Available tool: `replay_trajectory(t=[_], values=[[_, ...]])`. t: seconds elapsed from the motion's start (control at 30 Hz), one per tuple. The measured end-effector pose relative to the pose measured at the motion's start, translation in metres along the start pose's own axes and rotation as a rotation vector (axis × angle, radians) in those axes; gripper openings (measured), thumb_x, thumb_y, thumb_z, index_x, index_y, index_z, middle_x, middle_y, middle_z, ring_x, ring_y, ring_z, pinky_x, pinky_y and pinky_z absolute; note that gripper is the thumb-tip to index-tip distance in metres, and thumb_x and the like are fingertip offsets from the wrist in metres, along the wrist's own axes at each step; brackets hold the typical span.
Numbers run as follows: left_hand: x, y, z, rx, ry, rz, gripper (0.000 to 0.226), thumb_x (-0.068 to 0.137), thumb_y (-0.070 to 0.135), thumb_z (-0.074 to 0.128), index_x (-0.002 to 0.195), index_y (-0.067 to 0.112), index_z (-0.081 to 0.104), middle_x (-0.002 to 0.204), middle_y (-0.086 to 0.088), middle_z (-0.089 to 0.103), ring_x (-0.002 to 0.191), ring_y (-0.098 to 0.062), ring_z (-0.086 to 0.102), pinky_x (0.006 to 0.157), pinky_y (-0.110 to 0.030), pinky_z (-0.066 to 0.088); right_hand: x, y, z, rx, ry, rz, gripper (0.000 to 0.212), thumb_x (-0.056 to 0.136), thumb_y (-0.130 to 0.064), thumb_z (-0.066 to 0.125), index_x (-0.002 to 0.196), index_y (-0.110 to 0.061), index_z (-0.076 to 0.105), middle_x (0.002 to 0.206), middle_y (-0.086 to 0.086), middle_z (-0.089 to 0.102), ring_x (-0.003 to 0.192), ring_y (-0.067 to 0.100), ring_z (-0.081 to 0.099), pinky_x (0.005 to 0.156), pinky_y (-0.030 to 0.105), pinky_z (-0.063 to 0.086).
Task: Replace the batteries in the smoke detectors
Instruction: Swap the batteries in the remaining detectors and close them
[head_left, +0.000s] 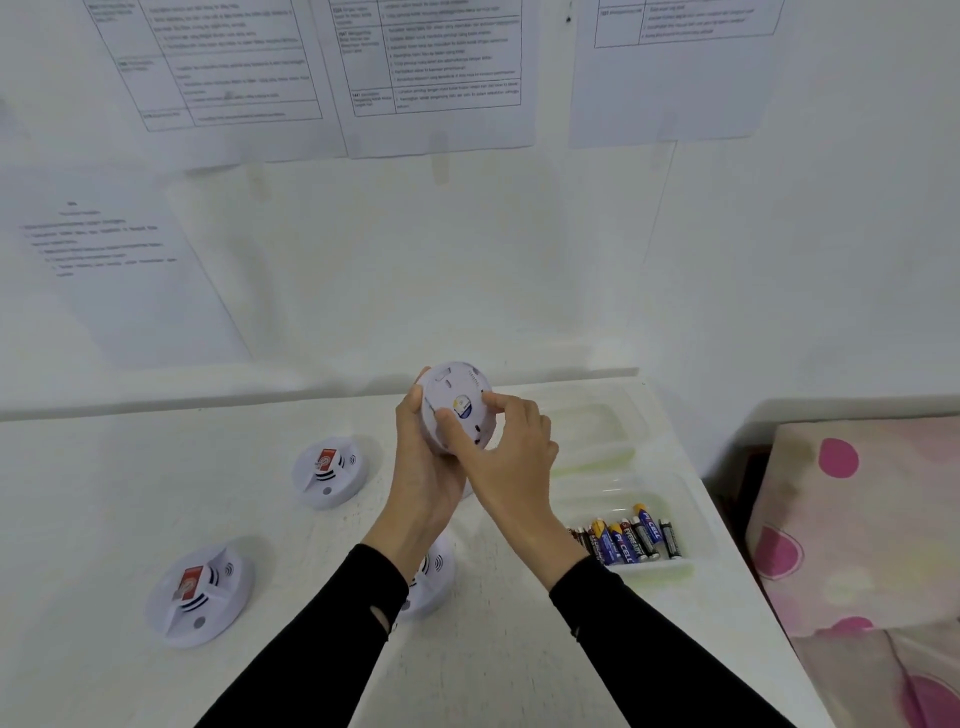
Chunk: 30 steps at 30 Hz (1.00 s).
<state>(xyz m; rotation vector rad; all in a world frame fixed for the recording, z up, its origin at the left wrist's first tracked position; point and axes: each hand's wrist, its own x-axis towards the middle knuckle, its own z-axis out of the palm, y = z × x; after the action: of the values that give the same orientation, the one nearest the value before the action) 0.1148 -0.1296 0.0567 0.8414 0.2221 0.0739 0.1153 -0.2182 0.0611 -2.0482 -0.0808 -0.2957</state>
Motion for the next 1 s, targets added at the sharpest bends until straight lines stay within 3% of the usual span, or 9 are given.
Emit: replay_trajectory(t=[0.1,0.17,0.27,0.37,0.63,0.73,0.83,0.9,1.0], values=[[0.0,0.008,-0.009,-0.065,-0.1,-0.021,0.045,0.091,0.04,0.046,0.116,0.011,0.069,0.124,-0.019,0.064,0.11,-0.033,0.063,0.089,-0.045,0.054,0.007,0.0,-0.012,0.133,-0.112,0.05,0.064,0.076,-0.075,0.023,0.108,-0.035,0.06,0.11,-0.017,0.059,0.109,0.01,0.045,0.095,0.031,0.026],[-0.001,0.016,-0.019,-0.093,-0.195,-0.034,0.053,0.083,0.03,0.053,0.131,0.006,0.055,0.136,-0.025,0.054,0.121,-0.043,0.056,0.097,-0.052,0.049,0.011,0.0,-0.018,0.219,-0.209,0.118,0.062,0.077,-0.068,0.009,0.107,-0.043,0.057,0.108,-0.017,0.063,0.109,0.012,0.043,0.1,0.036,0.025],[-0.004,0.028,-0.031,0.074,-0.231,0.013,0.066,0.079,0.026,0.067,0.14,0.013,0.046,0.138,-0.022,0.051,0.12,-0.042,0.056,0.1,-0.055,0.042,0.012,0.0,-0.016,0.414,-0.292,0.195,0.047,0.094,-0.06,0.014,0.101,-0.047,0.059,0.098,-0.016,0.07,0.113,0.01,0.05,0.104,0.039,0.026],[-0.01,0.04,-0.046,0.332,-0.021,0.111,0.059,0.08,0.028,0.068,0.136,0.027,0.049,0.135,-0.01,0.056,0.11,-0.027,0.063,0.094,-0.048,0.052,0.005,-0.004,-0.005,0.529,-0.34,0.236,0.049,0.102,-0.05,0.017,0.115,-0.03,0.059,0.109,-0.005,0.069,0.107,0.012,0.056,0.083,0.026,0.037],[-0.032,0.097,-0.15,1.019,0.201,0.321,0.099,0.057,0.035,0.09,0.138,0.03,0.033,0.124,0.025,0.045,0.105,0.023,0.049,0.086,-0.012,0.049,-0.04,-0.006,0.064,0.22,-0.658,0.106,0.018,0.1,-0.028,0.044,0.101,-0.027,0.062,0.102,-0.011,0.062,0.09,0.007,0.059,0.074,0.014,0.044],[-0.036,0.117,-0.194,1.113,0.225,0.273,0.096,0.067,0.018,0.09,0.141,0.024,0.03,0.124,0.016,0.048,0.115,0.006,0.052,0.096,-0.02,0.047,-0.059,-0.01,0.102,0.066,-0.703,-0.091,0.016,0.096,-0.021,0.051,0.107,-0.022,0.063,0.107,-0.007,0.06,0.096,0.006,0.054,0.081,0.013,0.04],[-0.038,0.14,-0.23,1.112,0.246,0.208,0.102,0.059,0.029,0.091,0.14,0.027,0.03,0.124,0.015,0.049,0.119,-0.009,0.054,0.099,-0.034,0.049,-0.072,-0.013,0.139,-0.064,-0.664,-0.186,0.025,0.094,-0.02,0.053,0.118,-0.014,0.059,0.12,0.001,0.054,0.114,0.014,0.049,0.09,0.017,0.036],[-0.037,0.156,-0.247,1.081,0.255,0.172,0.106,0.055,0.036,0.09,0.141,0.027,0.029,0.126,0.012,0.048,0.119,-0.007,0.053,0.093,-0.025,0.05,-0.077,-0.017,0.156,-0.075,-0.577,-0.179,0.034,0.09,-0.016,0.058,0.124,-0.009,0.053,0.127,0.005,0.047,0.12,0.02,0.045,0.091,0.016,0.032],[-0.032,0.171,-0.268,1.058,0.241,0.152,0.093,0.071,0.008,0.087,0.141,0.019,0.027,0.122,0.007,0.049,0.115,-0.005,0.057,0.073,-0.008,0.049,-0.076,-0.021,0.176,-0.029,-0.47,-0.067,0.062,0.084,-0.017,0.068,0.138,-0.01,0.038,0.143,0.01,0.032,0.133,0.026,0.033,0.101,0.025,0.034]])
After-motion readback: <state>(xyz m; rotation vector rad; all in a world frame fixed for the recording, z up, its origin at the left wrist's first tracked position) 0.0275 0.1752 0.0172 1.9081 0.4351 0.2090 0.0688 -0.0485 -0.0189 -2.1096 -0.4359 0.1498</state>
